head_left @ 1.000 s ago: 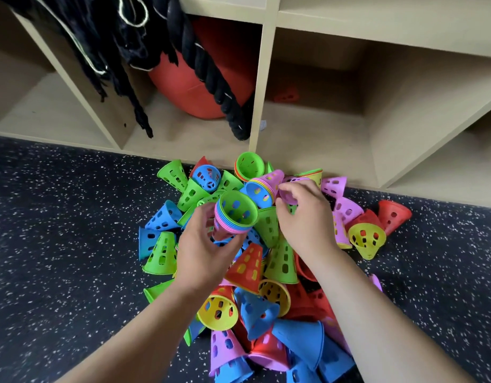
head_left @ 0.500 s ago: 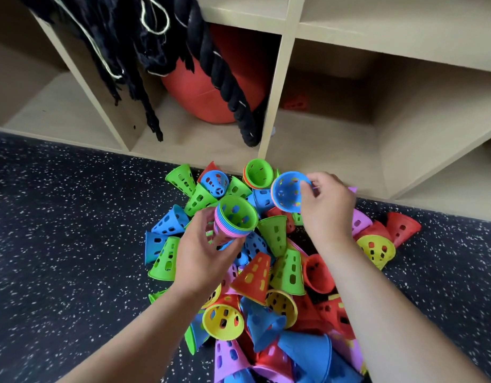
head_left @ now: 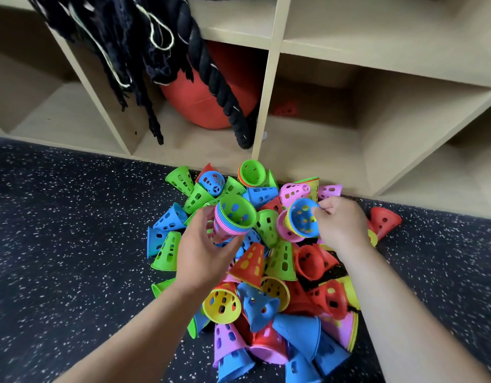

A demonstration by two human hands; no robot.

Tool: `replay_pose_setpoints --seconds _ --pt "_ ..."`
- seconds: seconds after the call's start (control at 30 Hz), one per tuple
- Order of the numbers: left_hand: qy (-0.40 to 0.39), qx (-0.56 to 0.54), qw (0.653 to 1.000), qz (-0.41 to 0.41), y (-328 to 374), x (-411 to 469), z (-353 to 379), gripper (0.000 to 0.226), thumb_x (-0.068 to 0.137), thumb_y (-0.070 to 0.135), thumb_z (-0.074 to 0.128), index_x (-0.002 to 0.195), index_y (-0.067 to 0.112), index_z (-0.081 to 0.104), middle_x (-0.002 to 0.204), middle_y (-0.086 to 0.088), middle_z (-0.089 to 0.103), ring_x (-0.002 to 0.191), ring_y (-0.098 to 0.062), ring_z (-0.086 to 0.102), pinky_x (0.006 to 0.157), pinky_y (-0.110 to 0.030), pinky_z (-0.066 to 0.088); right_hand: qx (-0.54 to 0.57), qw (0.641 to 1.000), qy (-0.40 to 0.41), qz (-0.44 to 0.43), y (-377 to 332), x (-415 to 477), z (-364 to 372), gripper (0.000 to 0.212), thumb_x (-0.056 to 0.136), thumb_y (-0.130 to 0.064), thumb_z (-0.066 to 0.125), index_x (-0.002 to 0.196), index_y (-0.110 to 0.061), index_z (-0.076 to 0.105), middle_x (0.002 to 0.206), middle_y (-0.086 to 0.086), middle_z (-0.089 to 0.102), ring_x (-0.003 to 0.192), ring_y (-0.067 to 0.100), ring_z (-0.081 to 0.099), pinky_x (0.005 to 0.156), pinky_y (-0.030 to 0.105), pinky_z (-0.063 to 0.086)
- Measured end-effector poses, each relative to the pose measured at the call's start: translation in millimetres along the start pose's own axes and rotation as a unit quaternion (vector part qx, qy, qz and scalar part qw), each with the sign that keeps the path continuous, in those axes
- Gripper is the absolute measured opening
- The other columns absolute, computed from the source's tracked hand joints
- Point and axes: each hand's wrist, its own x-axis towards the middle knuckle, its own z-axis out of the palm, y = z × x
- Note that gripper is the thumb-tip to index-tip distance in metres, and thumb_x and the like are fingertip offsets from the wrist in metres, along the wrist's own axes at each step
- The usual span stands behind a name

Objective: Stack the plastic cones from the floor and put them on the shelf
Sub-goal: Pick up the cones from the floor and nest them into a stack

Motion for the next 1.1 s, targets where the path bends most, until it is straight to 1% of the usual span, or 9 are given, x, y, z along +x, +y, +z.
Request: replay_pose_setpoints --seconds 0.23,0.33,0.5,0.57,0.7,0.77,0.87,1.03,1.1 --pt "0.0 0.006 1.0 0.003 5.9 -1.7 -3.8 0.052 0.076 0.029 0.086 0.115 0.038 0.053 0.107 0.026 0.064 0.093 0.018 0.058 0.068 -0.002 0.042 0.009 1.0 0.011 0.018 19.1 -16.5 -12.7 0.026 0.09 -0.015 0.065 0.064 -0.016 0.066 0.055 -0.005 0.055 0.063 0.028 0.053 0.062 0.032 0.042" --pt "-0.006 0.006 1.0 0.011 7.2 -6.3 -1.7 0.052 0.076 0.03 0.087 0.115 0.038 0.053 0.107 0.024 0.064 0.095 0.015 0.058 0.07 -0.008 0.046 0.028 0.999 0.016 0.032 24.4 -25.3 -17.0 0.013 0.089 -0.013 0.065 0.081 -0.015 0.075 0.075 0.0 0.071 0.08 0.027 0.069 0.078 0.039 0.057" --pt "-0.013 0.005 1.0 0.013 5.1 -15.1 1.7 0.053 0.075 0.035 0.087 0.118 0.035 0.056 0.11 0.02 0.066 0.097 0.011 0.06 0.077 -0.014 0.048 0.088 0.994 0.01 0.068 32.2 -33.9 -17.5 0.019 0.087 -0.023 0.068 0.099 -0.012 0.076 0.091 -0.001 0.072 0.093 0.029 0.072 0.085 0.051 0.058" --pt "-0.016 0.004 1.0 0.018 5.8 -18.6 2.2 0.052 0.075 0.035 0.087 0.116 0.037 0.054 0.108 0.021 0.066 0.096 0.01 0.061 0.081 -0.02 0.053 0.153 0.984 0.024 0.083 27.9 -39.8 -23.2 0.02 0.089 -0.019 0.069 0.105 -0.008 0.075 0.085 -0.007 0.067 0.081 0.024 0.072 0.081 0.048 0.06" --pt "-0.028 -0.001 0.999 0.019 6.9 -24.4 2.4 0.052 0.076 0.029 0.088 0.114 0.039 0.053 0.107 0.024 0.065 0.093 0.007 0.064 0.083 -0.031 0.058 0.244 0.965 0.033 0.089 15.1 -51.7 -33.6 0.013 0.094 -0.011 0.064 0.101 -0.012 0.074 0.082 0.001 0.071 0.046 0.004 0.062 0.049 0.016 0.052" --pt "-0.03 0.003 0.999 0.023 8.8 -26.6 3.1 0.053 0.076 0.027 0.088 0.113 0.039 0.052 0.104 0.028 0.063 0.093 0.013 0.061 0.081 -0.023 0.056 0.277 0.958 0.03 0.07 2.6 -58.9 -36.5 0.018 0.093 -0.01 0.063 0.086 -0.023 0.075 0.07 -0.003 0.071 0.044 0.002 0.059 0.054 0.018 0.053" --pt "-0.035 0.011 0.999 0.034 12.6 -29.3 4.9 0.053 0.074 0.027 0.089 0.113 0.037 0.054 0.102 0.029 0.061 0.093 0.021 0.057 0.076 -0.008 0.048 0.309 0.949 -0.002 0.06 -18.7 -65.3 -35.1 0.016 0.092 -0.01 0.063 0.091 -0.024 0.072 0.077 -0.002 0.072 0.047 0.006 0.061 0.068 0.033 0.055" --pt "-0.036 0.0 0.998 0.057 12.5 -32.3 9.6 0.053 0.073 0.028 0.088 0.118 0.028 0.059 0.107 0.014 0.067 0.094 -0.002 0.065 0.084 -0.038 0.058 0.258 0.961 -0.097 -0.008 -39.8 -75.4 -22.9 0.009 0.092 -0.023 0.068 0.101 -0.023 0.068 0.087 -0.001 0.074 0.061 0.016 0.073 0.074 0.037 0.062" --pt "-0.04 -0.008 0.998 0.056 12.8 -32.7 9.9 0.053 0.074 0.03 0.088 0.117 0.029 0.058 0.107 0.014 0.067 0.094 -0.003 0.066 0.083 -0.042 0.059 0.199 0.977 -0.075 -0.033 -34.9 -76.1 -19.9 0.021 0.087 -0.039 0.066 0.102 -0.025 0.07 0.086 -0.003 0.074 0.071 0.015 0.074 0.076 0.043 0.062"
